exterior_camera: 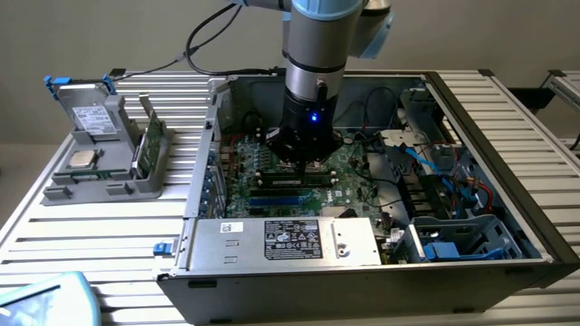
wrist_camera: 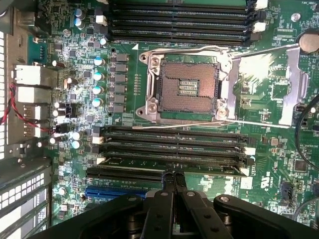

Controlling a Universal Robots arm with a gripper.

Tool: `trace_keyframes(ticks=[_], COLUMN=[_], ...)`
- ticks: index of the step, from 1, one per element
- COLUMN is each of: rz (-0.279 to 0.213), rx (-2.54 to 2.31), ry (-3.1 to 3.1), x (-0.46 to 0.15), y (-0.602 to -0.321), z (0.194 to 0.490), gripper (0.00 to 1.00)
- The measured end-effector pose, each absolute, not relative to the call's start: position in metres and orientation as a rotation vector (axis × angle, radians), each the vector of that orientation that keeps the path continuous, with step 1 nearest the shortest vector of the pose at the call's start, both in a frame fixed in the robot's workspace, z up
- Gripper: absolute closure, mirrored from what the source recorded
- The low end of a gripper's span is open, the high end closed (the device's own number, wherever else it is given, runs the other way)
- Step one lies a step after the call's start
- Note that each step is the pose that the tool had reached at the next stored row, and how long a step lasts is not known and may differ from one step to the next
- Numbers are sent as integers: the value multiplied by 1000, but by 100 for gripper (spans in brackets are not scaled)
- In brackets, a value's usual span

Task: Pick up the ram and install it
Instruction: 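Press down the ram until it locks into place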

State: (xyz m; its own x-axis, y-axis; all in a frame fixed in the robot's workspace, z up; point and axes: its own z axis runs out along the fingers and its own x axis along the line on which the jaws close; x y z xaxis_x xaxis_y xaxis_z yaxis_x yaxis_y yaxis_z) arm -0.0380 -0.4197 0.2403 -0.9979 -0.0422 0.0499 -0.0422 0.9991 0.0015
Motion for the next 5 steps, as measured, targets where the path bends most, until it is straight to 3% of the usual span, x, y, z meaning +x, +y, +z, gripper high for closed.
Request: trace_keyframes(ticks=[5], rz=[-1], rx=[65], ry=[-3091], x=[-38], y=[-420], z=[240], gripper=[89])
